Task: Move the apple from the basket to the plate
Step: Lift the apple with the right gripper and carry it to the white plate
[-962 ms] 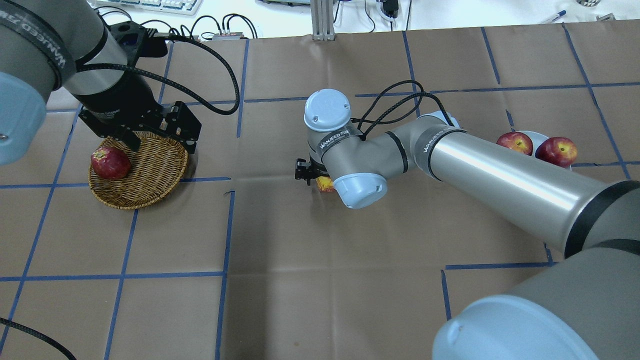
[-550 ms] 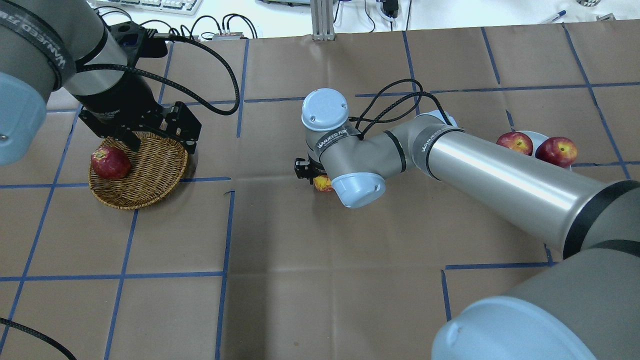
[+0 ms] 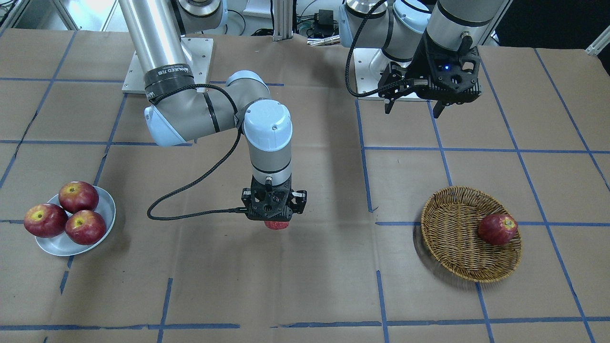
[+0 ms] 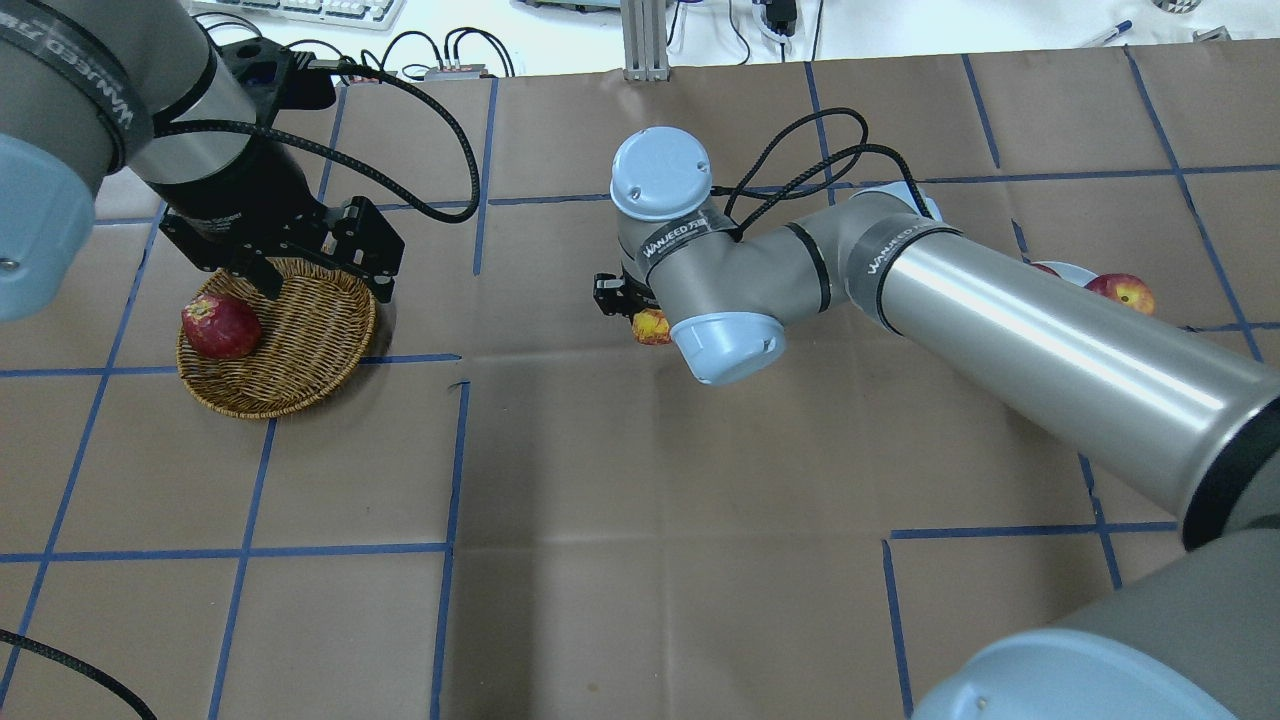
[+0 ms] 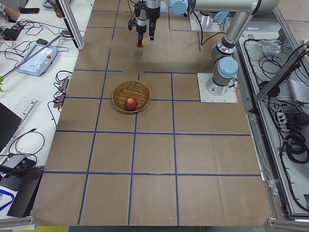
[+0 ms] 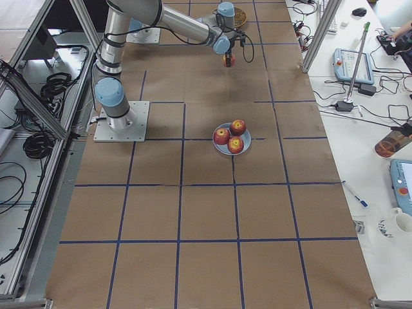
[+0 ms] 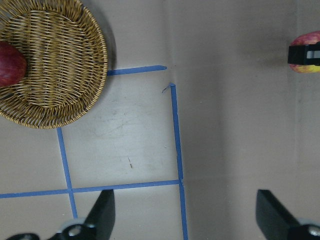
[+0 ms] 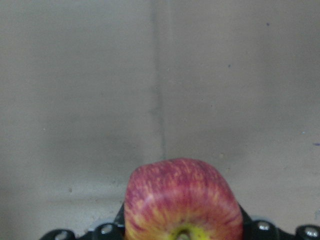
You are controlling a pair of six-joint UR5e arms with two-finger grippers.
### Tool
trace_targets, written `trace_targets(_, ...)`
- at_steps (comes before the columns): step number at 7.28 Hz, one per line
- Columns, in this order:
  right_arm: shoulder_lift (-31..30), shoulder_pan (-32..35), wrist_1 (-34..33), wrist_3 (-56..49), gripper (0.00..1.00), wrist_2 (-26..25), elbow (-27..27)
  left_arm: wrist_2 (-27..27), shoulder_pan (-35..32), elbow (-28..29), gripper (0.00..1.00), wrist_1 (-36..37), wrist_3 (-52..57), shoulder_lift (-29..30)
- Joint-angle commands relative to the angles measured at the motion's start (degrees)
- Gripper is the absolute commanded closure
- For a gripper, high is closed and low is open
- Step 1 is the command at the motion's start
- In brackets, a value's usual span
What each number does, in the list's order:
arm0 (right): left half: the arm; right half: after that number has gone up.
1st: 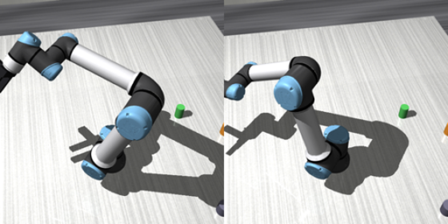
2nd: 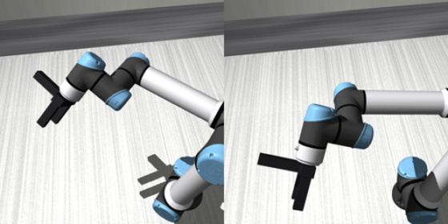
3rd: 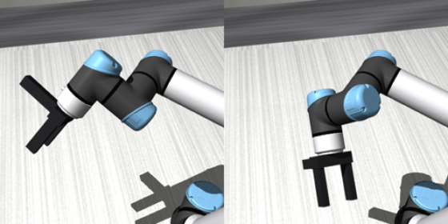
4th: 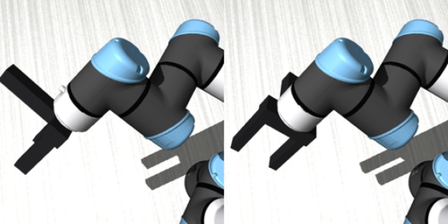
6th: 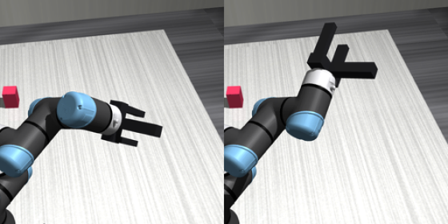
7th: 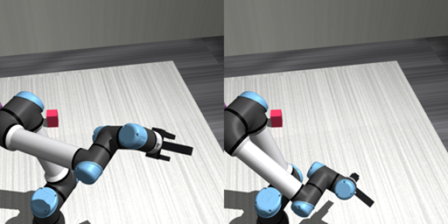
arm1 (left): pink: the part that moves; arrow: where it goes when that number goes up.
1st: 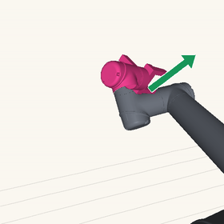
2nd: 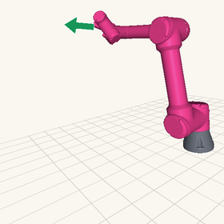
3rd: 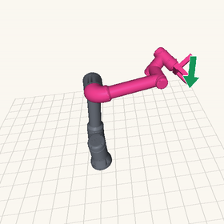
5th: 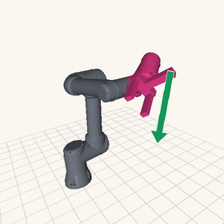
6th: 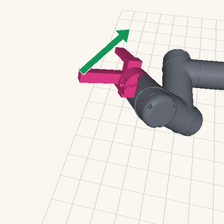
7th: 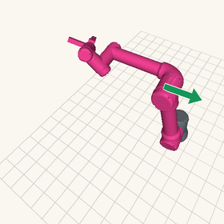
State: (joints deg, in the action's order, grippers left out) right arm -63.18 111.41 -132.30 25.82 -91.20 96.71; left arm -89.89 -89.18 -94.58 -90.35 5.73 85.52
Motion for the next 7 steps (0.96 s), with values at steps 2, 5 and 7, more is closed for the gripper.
trace_targets(2,-9.55,-10.02,11.74,-9.33,0.44,0.14,0.41,0.07,-0.11,0.27,0.01,0.00,-0.36,0.09)
trace_targets(5,-18.18,-26.98,18.48,-29.88,0.44,0.06,5.48,0.07,-0.20,0.27,0.01,0.00,-0.45,0.17)
trace_targets(7,-21.45,-37.18,18.40,-42.55,0.44,0.23,9.09,0.07,-0.46,0.18,0.01,0.00,-0.45,0.17)
